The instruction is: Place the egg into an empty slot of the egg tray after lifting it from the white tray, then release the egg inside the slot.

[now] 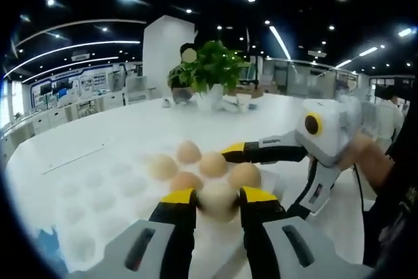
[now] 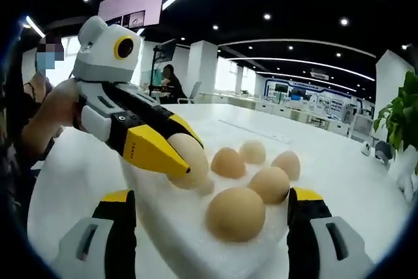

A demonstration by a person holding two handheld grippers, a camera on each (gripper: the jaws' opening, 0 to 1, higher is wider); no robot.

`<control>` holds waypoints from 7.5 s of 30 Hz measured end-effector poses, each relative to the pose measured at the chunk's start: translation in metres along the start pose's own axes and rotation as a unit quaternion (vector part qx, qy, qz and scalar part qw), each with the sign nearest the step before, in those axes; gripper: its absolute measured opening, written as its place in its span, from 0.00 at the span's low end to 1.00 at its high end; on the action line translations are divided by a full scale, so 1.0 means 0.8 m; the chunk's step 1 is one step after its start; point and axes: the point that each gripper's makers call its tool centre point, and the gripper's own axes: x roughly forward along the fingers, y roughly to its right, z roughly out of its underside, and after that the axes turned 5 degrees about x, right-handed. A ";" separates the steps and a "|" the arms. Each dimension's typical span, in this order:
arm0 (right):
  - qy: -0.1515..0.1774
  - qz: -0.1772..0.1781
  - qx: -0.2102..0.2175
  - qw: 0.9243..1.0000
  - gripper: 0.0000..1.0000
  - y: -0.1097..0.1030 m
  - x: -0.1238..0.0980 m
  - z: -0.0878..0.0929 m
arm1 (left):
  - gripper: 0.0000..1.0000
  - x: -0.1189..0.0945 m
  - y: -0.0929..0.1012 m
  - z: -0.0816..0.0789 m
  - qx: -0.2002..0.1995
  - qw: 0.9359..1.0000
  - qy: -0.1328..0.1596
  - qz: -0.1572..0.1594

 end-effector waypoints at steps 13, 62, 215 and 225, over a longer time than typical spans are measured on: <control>-0.001 -0.006 0.024 1.000 1.00 -0.001 -0.001 -0.004 | 0.26 -0.010 0.008 -0.004 0.005 1.000 0.002 -0.006; -0.025 -0.012 0.035 0.999 1.00 -0.004 -0.001 -0.005 | 0.26 -0.084 -0.056 0.007 -0.001 0.998 0.008 -0.069; -0.015 -0.026 0.010 0.999 1.00 -0.007 -0.002 -0.001 | 0.32 -0.197 -0.123 0.118 0.148 0.943 -0.278 0.104; -0.011 -0.027 0.008 1.000 1.00 -0.006 -0.002 -0.001 | 0.30 -0.196 -0.127 0.120 0.139 0.945 -0.276 0.104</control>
